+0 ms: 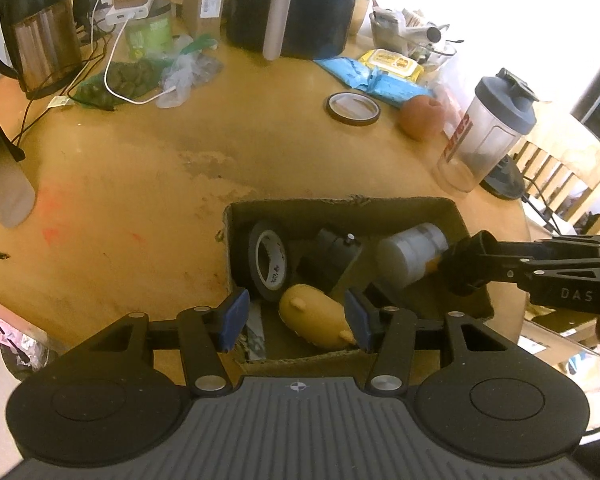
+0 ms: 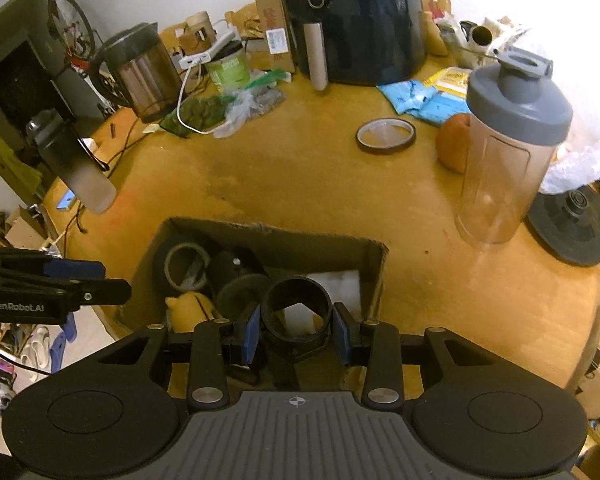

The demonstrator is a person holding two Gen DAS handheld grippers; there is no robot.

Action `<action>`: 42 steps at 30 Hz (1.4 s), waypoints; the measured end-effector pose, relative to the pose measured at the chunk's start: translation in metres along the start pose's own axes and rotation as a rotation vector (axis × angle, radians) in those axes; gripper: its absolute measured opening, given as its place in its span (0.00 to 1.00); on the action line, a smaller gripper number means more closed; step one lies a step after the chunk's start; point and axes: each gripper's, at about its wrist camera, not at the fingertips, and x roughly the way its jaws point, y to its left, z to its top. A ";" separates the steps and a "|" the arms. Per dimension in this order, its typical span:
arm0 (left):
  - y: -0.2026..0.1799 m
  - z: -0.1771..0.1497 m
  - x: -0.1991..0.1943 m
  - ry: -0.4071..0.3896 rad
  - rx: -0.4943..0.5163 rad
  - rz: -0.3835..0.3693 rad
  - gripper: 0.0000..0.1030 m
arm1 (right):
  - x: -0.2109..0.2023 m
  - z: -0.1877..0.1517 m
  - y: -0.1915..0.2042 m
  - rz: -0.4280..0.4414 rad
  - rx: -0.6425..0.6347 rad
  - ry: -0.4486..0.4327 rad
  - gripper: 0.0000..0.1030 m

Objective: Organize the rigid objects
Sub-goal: 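Release the tape roll into the box with the left gripper while the right gripper drops the black holder, then lift both open grippers out of the box back toward the table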

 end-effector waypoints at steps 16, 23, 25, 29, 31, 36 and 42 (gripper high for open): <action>-0.009 -0.001 -0.001 -0.008 0.012 0.003 0.50 | 0.000 -0.007 -0.008 -0.016 0.018 0.013 0.75; -0.016 0.000 -0.001 -0.005 0.032 0.006 0.50 | 0.003 -0.006 -0.007 -0.022 0.010 0.024 0.96; -0.016 0.001 -0.002 -0.003 0.033 0.003 0.50 | 0.005 -0.005 -0.006 -0.026 0.009 0.038 0.97; -0.016 0.002 -0.001 -0.005 0.039 0.002 0.50 | 0.009 -0.004 -0.005 -0.038 0.005 0.055 1.00; -0.017 0.004 -0.001 -0.007 0.039 0.003 0.50 | 0.010 -0.003 -0.004 -0.041 0.005 0.056 1.00; -0.013 0.008 0.001 -0.011 0.028 -0.005 0.50 | 0.014 0.001 -0.005 -0.051 0.009 0.060 1.00; -0.006 0.020 0.005 -0.015 0.014 -0.031 0.50 | 0.022 0.009 -0.009 -0.075 0.032 0.062 1.00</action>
